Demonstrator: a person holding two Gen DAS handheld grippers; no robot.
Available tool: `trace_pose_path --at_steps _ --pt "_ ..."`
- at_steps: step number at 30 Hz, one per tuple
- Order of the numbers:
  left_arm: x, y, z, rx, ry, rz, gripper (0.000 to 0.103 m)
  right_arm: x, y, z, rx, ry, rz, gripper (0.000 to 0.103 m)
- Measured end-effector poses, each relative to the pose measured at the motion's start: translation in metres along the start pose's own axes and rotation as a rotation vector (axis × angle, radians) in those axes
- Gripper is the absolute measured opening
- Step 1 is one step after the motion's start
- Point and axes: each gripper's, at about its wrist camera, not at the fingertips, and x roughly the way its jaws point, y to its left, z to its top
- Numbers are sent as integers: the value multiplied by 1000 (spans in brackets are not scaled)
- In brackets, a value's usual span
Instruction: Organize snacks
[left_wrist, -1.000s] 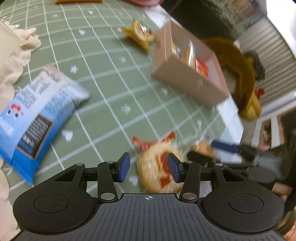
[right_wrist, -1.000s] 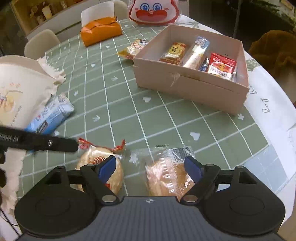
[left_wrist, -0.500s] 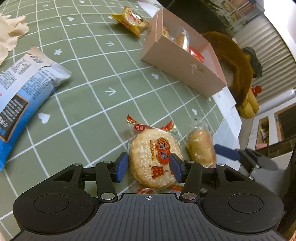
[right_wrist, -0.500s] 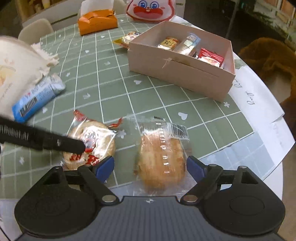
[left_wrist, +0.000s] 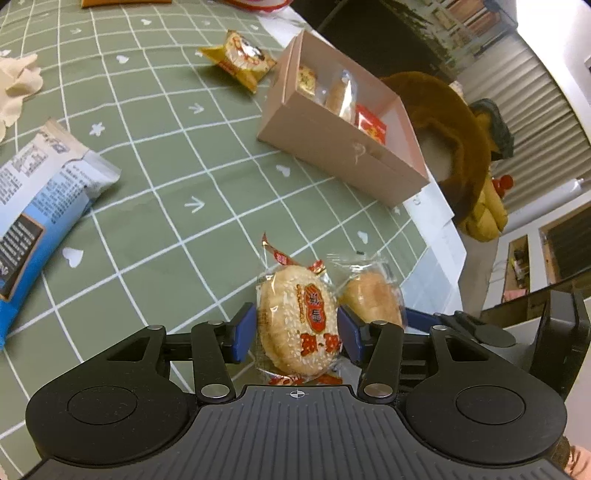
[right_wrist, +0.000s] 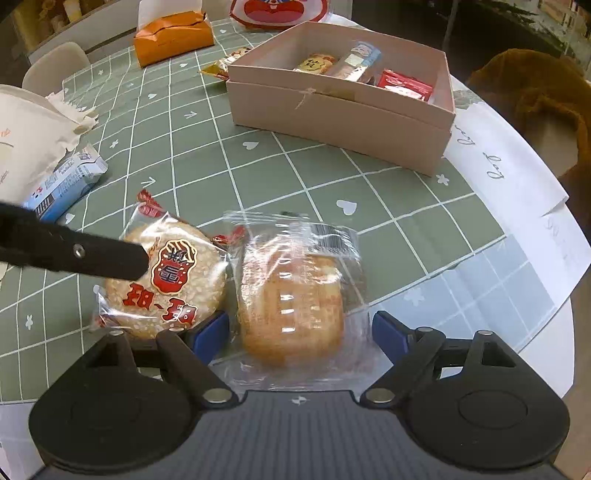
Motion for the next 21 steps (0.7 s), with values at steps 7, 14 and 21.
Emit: trace_pose_path --at_steps 7,14,21 --pt "12 14 -1 -35 17 32 50 -7 2 3 -20 -4 18 86" --pt "14 16 -5 -8 18 30 50 -2 0 1 5 18 31 86" --pt "18 12 -9 26 -23 -11 64 -2 1 -4 8 -11 19 87"
